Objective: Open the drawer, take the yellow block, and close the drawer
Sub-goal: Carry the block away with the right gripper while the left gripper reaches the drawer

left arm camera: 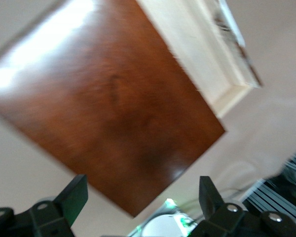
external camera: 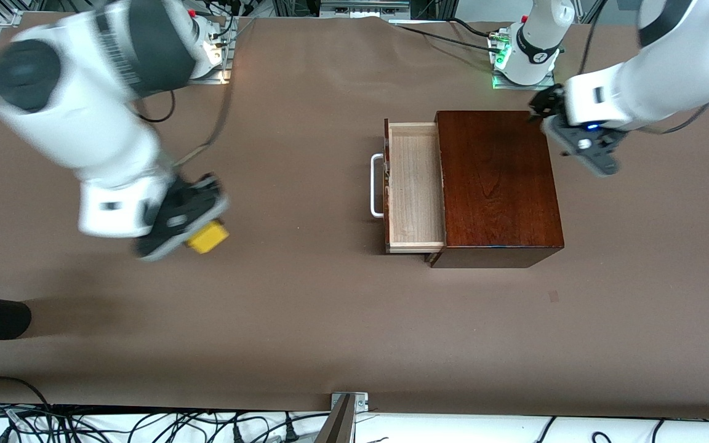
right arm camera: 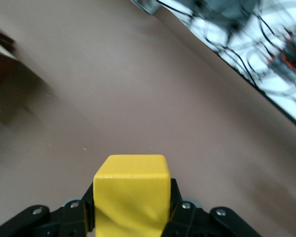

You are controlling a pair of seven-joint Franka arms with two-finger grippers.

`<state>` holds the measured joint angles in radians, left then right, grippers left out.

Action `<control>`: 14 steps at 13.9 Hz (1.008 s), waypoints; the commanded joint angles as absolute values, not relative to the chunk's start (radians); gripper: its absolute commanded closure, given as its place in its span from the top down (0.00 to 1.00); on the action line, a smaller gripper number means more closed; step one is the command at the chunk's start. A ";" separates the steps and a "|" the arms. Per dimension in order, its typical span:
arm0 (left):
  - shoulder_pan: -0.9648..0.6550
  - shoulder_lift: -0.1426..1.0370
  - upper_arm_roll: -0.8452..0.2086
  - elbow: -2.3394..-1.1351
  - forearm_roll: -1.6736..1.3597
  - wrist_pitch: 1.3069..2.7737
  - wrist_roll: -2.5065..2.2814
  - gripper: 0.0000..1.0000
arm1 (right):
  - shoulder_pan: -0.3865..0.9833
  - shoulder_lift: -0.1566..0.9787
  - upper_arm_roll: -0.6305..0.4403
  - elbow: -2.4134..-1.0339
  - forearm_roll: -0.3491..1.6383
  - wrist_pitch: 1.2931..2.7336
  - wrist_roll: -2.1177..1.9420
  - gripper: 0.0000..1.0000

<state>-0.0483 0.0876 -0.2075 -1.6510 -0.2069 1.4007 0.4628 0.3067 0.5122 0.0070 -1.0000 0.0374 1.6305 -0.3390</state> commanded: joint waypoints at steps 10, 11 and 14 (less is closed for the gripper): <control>-0.348 0.506 -0.339 -1.321 -0.280 1.570 0.703 1.00 | 0.048 0.101 0.038 -2.075 0.121 2.213 -0.299 0.00; -0.386 0.527 -0.339 -1.322 -0.237 1.625 0.760 1.00 | 0.043 0.110 0.038 -2.110 0.104 2.259 -0.255 0.00; -0.487 0.598 -0.337 -1.328 -0.074 1.790 0.862 1.00 | 0.043 0.153 0.038 -2.206 0.057 2.396 -0.186 0.00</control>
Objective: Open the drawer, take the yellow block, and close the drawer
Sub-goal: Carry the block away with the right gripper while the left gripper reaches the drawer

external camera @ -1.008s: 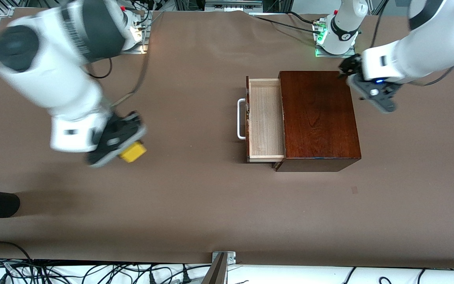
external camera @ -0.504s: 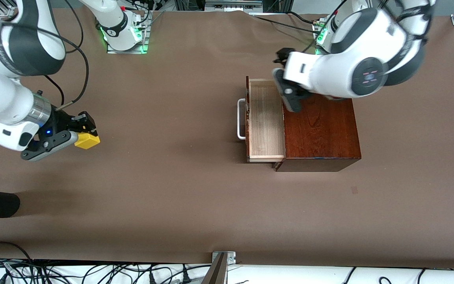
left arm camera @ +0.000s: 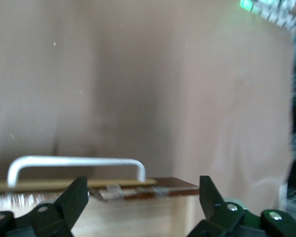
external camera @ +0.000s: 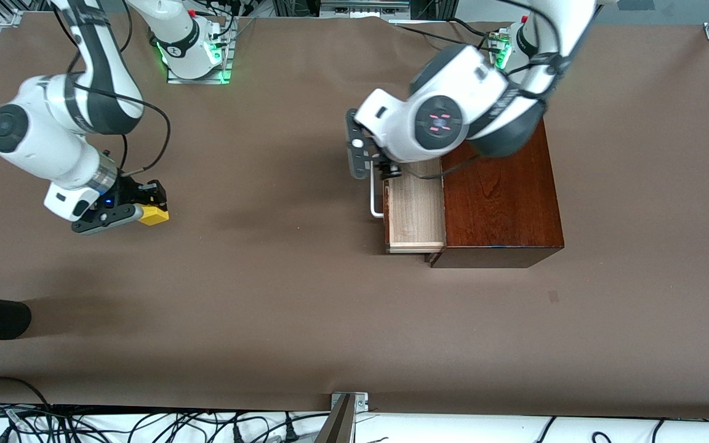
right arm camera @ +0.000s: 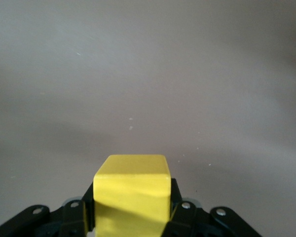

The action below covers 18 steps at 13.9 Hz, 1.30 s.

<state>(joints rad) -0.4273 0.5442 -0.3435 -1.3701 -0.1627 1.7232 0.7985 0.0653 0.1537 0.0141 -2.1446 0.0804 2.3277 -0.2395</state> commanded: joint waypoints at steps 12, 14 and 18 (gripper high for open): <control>-0.526 0.687 -0.279 -1.413 0.071 1.807 0.850 1.00 | 0.038 0.354 0.037 -2.309 0.057 2.681 -0.069 0.00; -0.528 0.680 -0.259 -1.411 0.072 1.751 0.848 1.00 | 0.038 0.377 0.034 -2.309 0.057 2.683 -0.069 0.10; -0.528 0.664 -0.258 -1.405 0.158 1.652 0.848 1.00 | 0.038 0.377 0.031 -2.304 0.057 2.688 -0.083 1.00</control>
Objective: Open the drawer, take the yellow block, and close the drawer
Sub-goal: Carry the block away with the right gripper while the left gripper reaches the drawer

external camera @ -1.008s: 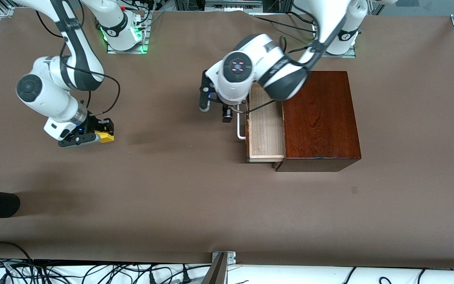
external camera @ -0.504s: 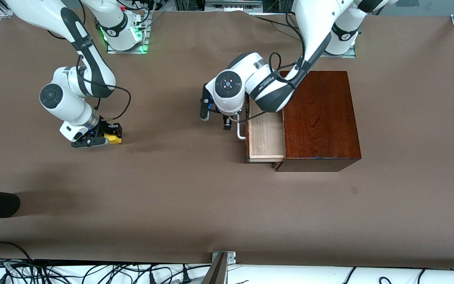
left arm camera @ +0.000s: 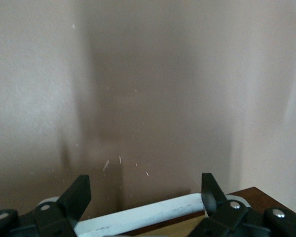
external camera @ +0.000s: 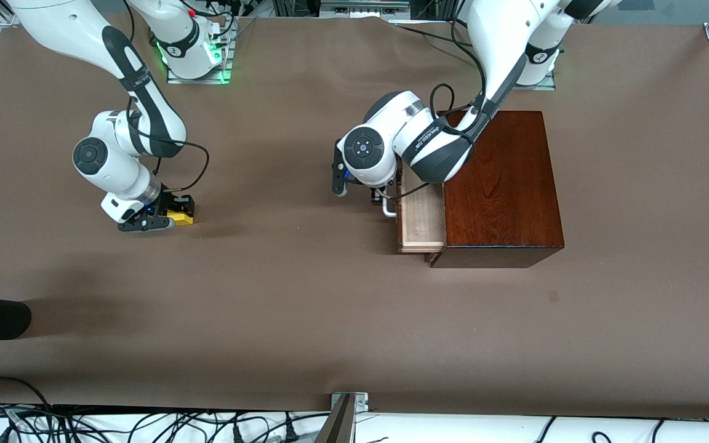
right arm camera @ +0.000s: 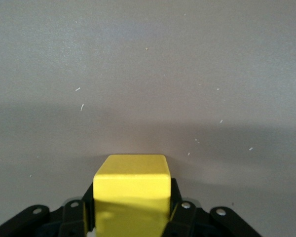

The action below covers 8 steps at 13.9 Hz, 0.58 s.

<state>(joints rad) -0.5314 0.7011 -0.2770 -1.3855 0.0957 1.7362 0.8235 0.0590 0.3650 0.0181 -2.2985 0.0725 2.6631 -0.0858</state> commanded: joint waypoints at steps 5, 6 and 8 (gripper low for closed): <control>-0.525 0.646 -0.221 -1.407 0.188 1.588 0.848 1.00 | 0.029 0.195 0.026 -2.179 0.057 2.475 -0.091 1.00; -0.525 0.646 -0.221 -1.407 0.199 1.577 0.848 1.00 | 0.028 0.160 0.026 -2.137 0.060 2.391 -0.083 1.00; -0.525 0.646 -0.219 -1.407 0.201 1.574 0.848 1.00 | 0.029 0.108 0.029 -2.056 0.060 2.246 -0.075 1.00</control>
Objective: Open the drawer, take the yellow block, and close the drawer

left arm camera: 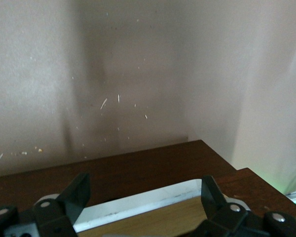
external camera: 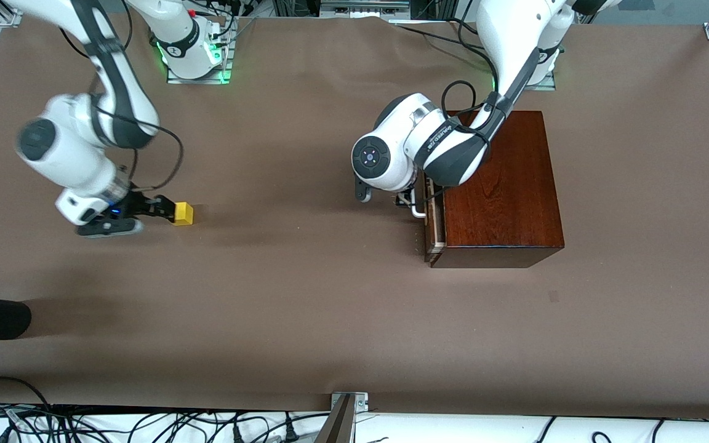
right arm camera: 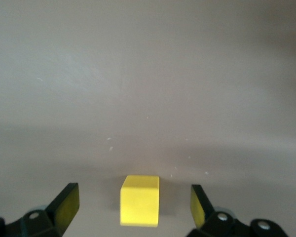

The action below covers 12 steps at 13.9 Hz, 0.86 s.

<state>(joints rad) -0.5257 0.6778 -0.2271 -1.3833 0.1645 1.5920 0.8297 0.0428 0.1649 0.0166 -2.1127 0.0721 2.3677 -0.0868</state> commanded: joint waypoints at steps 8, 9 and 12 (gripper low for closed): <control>-0.500 0.634 -0.218 -1.407 0.202 1.523 0.848 1.00 | 0.028 0.078 -0.037 -1.771 0.055 1.910 -0.089 1.00; -0.499 0.632 -0.218 -1.407 0.202 1.522 0.848 1.00 | 0.028 0.078 -0.037 -1.723 0.055 1.838 -0.081 1.00; -0.500 0.627 -0.219 -1.394 0.196 1.525 0.845 1.00 | 0.038 0.107 -0.028 -1.622 -0.020 1.727 -0.078 1.00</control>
<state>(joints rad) -0.5043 0.6674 -0.2210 -1.3834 0.1691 1.5453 0.8298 0.0366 0.0676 -0.0419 -1.7017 0.0315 1.7857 -0.0847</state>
